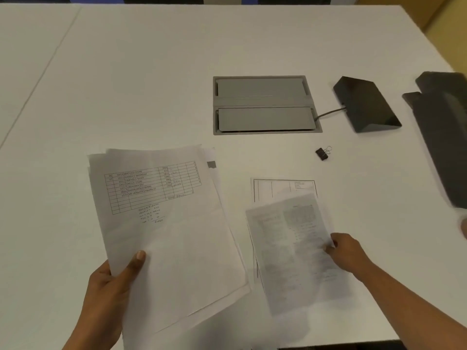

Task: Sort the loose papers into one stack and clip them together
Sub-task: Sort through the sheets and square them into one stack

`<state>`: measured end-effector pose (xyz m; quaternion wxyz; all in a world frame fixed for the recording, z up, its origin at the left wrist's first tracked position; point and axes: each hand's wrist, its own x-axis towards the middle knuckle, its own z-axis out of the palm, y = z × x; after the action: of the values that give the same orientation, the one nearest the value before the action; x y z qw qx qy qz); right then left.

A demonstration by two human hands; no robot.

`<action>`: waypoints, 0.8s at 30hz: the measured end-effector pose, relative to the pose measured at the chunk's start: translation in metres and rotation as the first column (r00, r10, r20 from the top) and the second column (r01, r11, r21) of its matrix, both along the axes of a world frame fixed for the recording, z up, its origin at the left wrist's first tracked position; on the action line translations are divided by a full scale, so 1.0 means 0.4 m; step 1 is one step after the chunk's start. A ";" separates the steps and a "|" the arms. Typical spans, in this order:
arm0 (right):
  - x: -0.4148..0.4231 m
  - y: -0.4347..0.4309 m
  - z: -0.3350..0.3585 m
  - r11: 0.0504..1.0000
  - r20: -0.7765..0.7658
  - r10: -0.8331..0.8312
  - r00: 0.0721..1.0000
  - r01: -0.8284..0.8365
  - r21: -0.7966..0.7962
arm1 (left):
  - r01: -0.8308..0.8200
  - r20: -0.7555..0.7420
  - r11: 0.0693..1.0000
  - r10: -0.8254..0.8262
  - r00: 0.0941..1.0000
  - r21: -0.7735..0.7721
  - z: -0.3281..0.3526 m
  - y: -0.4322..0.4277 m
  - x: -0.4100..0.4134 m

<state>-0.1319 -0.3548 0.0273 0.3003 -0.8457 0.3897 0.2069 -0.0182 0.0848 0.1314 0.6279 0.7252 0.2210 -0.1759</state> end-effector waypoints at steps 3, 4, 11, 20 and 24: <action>0.009 -0.022 0.001 0.990 0.077 -0.124 0.989 0.119 0.072 | 0.032 -0.002 0.999 -0.032 0.999 -0.027 -0.005 -0.025 -0.005; 0.015 -0.029 -0.005 0.985 0.084 -0.156 0.984 0.149 0.088 | 0.048 0.002 0.998 -0.048 0.999 -0.031 -0.005 -0.031 -0.007; 0.066 0.018 -0.013 0.969 -0.024 -0.209 0.978 0.203 -0.142 | 0.096 0.024 0.995 -0.096 0.995 -0.015 -0.003 -0.061 -0.022; 0.098 0.084 -0.030 0.927 -0.090 -0.364 0.927 0.351 -0.130 | 0.106 0.009 0.994 -0.106 0.994 -0.011 -0.007 -0.060 -0.047; 0.120 0.080 -0.021 0.905 -0.140 -0.426 0.894 0.417 -0.089 | 0.110 -0.011 0.994 -0.110 0.994 -0.008 -0.013 -0.062 -0.048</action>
<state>-0.0839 -0.3230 0.0191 0.2825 -0.7305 0.5915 0.1914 -0.0375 0.0598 0.1261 0.6185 0.7330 0.1838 -0.2151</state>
